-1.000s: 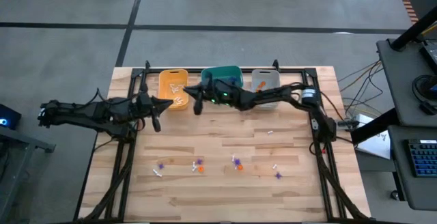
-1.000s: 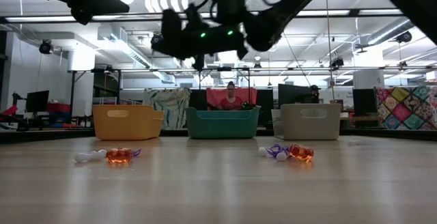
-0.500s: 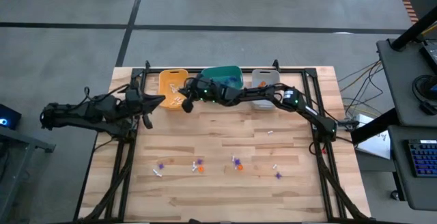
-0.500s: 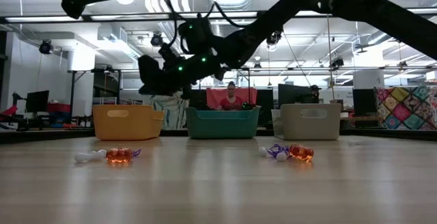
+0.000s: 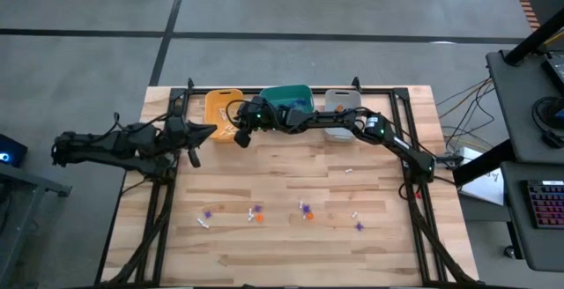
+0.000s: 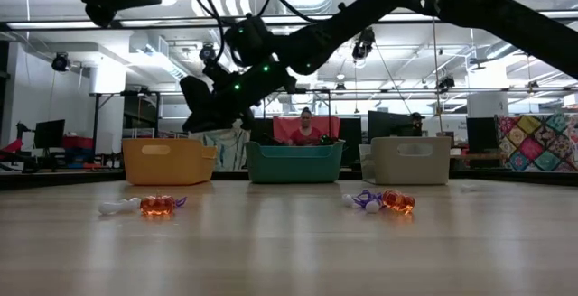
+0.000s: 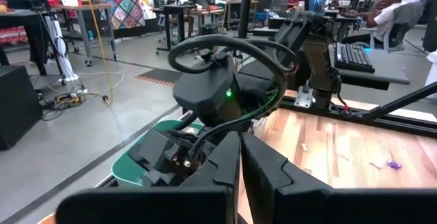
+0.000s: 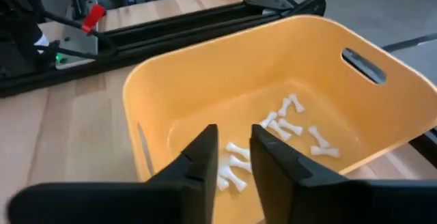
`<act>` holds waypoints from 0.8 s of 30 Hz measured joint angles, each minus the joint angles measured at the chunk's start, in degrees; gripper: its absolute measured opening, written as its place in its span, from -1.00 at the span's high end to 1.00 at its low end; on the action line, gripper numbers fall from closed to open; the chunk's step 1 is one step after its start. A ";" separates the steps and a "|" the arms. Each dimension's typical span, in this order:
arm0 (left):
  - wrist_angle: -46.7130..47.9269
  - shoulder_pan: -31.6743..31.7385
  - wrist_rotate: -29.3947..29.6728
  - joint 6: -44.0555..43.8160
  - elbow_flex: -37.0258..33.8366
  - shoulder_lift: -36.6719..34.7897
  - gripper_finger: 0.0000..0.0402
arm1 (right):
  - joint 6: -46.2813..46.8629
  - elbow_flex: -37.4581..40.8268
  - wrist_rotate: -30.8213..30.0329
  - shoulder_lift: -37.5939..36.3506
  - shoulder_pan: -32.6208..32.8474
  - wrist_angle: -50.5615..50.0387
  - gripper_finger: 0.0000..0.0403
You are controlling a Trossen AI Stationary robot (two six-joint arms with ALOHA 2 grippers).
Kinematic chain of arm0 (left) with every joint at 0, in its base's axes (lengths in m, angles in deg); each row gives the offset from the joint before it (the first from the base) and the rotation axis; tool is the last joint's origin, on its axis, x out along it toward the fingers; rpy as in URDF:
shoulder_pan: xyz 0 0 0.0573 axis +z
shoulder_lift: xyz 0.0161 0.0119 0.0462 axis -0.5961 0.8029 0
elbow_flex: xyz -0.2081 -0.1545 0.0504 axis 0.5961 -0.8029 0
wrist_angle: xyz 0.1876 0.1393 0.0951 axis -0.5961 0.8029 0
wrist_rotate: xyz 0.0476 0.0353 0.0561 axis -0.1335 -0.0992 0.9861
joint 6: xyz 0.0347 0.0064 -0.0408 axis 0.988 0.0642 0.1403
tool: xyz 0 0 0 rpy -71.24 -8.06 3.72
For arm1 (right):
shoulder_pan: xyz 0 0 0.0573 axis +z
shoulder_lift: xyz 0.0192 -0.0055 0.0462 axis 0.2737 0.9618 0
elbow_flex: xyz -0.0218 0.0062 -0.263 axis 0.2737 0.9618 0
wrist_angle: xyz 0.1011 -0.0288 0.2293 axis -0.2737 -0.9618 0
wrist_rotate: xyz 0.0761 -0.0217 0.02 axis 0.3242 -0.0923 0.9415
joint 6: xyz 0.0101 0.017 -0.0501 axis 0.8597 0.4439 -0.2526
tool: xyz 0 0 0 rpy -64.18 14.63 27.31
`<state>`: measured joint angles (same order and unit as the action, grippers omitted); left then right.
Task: Sort Halloween decoration
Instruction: Put the violet spider toy into the green bin
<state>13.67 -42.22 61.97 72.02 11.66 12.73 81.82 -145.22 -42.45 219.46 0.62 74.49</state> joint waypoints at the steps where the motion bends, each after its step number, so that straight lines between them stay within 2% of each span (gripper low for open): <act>1: 0.00 0.00 0.00 -0.41 0.00 0.23 1.00 | 0.11 -0.21 0.01 0.00 0.00 -0.65 0.55; 5: 0.59 0.00 -1.88 -2.29 0.00 1.22 1.00 | -0.44 -1.78 0.18 -1.37 0.11 -7.54 0.40; 9: 1.15 -0.06 -6.62 -4.62 0.00 2.55 1.00 | -0.41 -3.50 4.09 -4.99 0.57 -20.93 0.35; 15: 1.49 -0.24 -12.70 -8.44 0.00 6.75 1.00 | -2.72 -5.20 12.18 -11.16 3.42 -44.57 0.39; 18: 1.29 -0.57 -15.46 -10.95 0.00 9.95 1.00 | -4.08 -5.18 12.57 -13.58 5.81 -55.84 0.43; 24: 0.28 -2.03 -15.53 -16.02 0.00 18.30 1.00 | -5.09 -4.43 12.55 -15.92 11.71 -73.21 0.51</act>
<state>13.95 -44.25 46.45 56.01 11.66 31.03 76.72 -149.65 -29.90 203.54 12.32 1.28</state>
